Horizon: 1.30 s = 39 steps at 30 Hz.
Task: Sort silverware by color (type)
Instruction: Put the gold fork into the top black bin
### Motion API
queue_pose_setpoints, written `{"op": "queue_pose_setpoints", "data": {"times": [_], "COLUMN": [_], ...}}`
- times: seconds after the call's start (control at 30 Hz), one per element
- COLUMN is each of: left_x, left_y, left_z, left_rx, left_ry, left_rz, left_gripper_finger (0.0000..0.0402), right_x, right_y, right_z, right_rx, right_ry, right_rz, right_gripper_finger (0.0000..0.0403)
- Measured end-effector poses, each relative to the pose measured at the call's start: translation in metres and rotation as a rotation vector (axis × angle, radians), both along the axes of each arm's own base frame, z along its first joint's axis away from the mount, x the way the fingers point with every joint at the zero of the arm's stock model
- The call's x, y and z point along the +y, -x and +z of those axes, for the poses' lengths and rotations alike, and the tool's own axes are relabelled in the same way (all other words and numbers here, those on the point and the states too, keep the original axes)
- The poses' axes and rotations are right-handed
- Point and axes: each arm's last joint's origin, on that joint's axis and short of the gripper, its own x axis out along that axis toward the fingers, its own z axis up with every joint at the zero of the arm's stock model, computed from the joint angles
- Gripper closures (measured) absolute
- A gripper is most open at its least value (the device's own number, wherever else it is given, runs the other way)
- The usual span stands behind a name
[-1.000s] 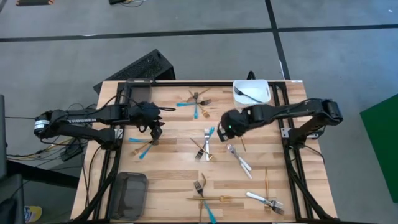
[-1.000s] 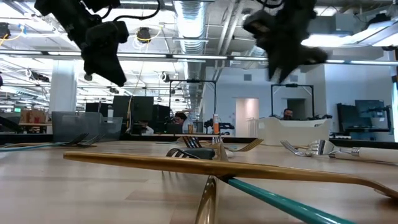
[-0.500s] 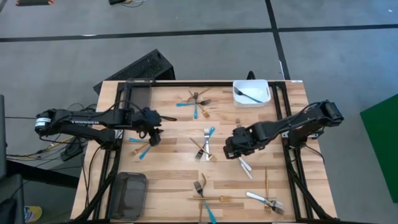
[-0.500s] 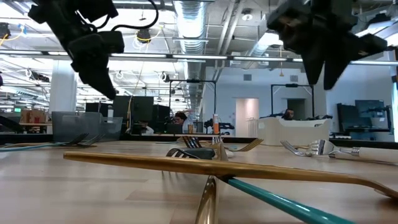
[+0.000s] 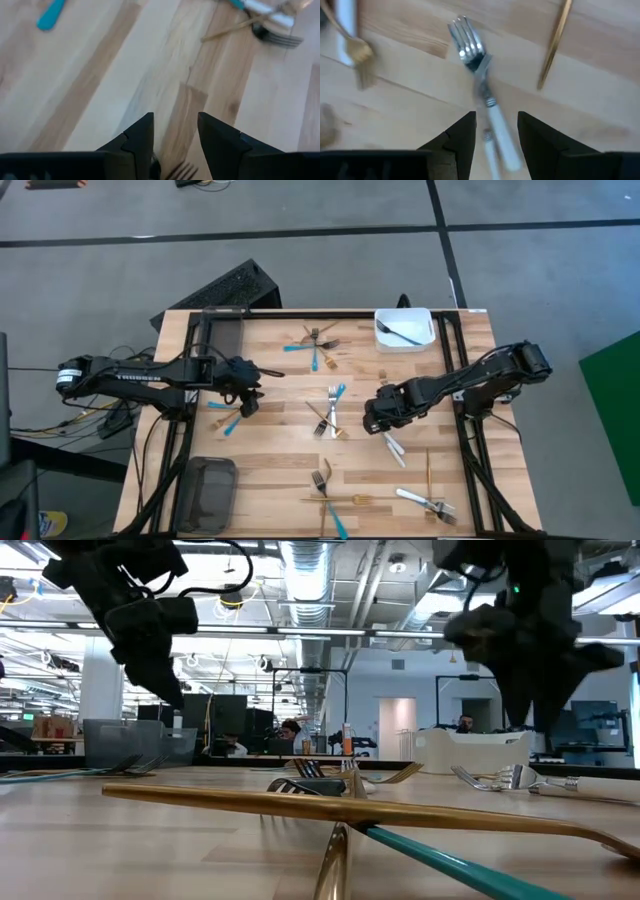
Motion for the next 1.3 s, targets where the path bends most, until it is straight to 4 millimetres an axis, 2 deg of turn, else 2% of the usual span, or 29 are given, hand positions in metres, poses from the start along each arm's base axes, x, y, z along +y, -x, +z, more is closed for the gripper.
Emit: {"op": "queue_pose_setpoints", "data": {"times": [0.2,0.4,0.57,0.8,0.97,1.13,1.3], "left_x": [0.000,-0.001,0.000,0.001,0.004,0.006,0.012], "left_y": [0.002,0.003,0.003,-0.001,-0.008,-0.015,-0.017], "left_z": [-0.001,-0.002,-0.002,0.001,0.007,0.015,0.019], "left_rx": [0.024,0.024,0.024,-0.020,-0.106,-0.201,-0.242], "left_ry": [0.011,0.061,0.035,-0.031,-0.083,-0.119,-0.104], "left_rz": [-0.002,0.043,0.065,0.046,0.081,0.023,0.030], "left_gripper_finger": [0.0262,0.0262,0.0262,0.0262,0.0262,0.0262,0.0262], "right_x": [0.004,0.016,0.011,0.017,-0.010,-0.056,-0.087], "right_y": [-0.006,0.000,0.009,0.008,0.003,-0.002,0.001], "right_z": [-0.014,-0.016,-0.024,-0.023,-0.026,-0.025,-0.027], "right_rx": [-0.132,-0.088,0.054,0.038,0.045,0.021,0.058], "right_ry": [-0.005,-0.016,0.032,-0.008,0.085,0.168,0.138], "right_rz": [0.127,0.071,0.048,0.090,-0.002,-0.134,-0.123], "right_gripper_finger": [0.0232,0.0232,0.0232,0.0232,0.0232,0.0232,0.0232]}}
